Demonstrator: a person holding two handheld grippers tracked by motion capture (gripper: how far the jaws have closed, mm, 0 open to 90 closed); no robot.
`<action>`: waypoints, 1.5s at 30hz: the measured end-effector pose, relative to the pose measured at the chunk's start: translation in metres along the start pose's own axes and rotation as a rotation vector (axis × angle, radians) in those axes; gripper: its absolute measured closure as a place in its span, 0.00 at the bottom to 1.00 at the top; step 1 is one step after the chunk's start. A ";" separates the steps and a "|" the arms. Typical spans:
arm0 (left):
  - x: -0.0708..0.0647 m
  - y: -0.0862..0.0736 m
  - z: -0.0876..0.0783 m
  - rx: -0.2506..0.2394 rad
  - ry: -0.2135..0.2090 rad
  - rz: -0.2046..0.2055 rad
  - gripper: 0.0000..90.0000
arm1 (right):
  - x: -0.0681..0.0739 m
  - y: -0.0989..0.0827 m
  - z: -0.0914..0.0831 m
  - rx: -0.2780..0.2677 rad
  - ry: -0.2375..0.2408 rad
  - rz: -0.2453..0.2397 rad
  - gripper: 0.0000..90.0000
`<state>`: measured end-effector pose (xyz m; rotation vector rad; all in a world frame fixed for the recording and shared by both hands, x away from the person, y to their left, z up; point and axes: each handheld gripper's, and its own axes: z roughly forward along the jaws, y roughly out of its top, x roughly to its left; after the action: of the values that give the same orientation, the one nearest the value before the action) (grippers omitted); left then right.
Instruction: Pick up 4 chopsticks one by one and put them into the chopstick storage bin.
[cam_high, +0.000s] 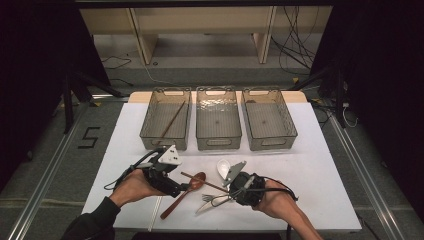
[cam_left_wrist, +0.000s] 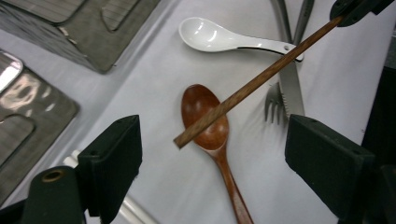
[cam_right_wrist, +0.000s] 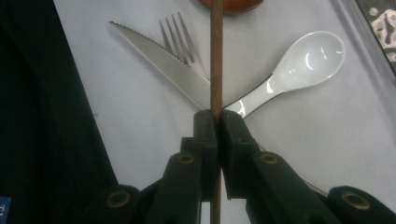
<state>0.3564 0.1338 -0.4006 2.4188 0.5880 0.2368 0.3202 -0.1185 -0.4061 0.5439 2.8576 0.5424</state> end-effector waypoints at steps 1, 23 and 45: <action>-0.001 0.001 0.002 0.013 -0.003 0.017 0.22 | 0.000 0.000 0.000 0.003 0.003 -0.018 0.96; -0.016 0.006 0.021 0.162 -0.101 0.138 0.51 | 0.013 0.006 -0.003 -0.017 0.024 -0.131 0.96; -0.023 0.003 0.023 0.218 -0.213 0.217 0.85 | 0.013 0.004 -0.003 -0.021 0.006 -0.163 0.91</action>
<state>0.3438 0.1088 -0.4172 2.6760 0.2668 0.0025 0.3089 -0.1110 -0.4035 0.3023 2.8647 0.5457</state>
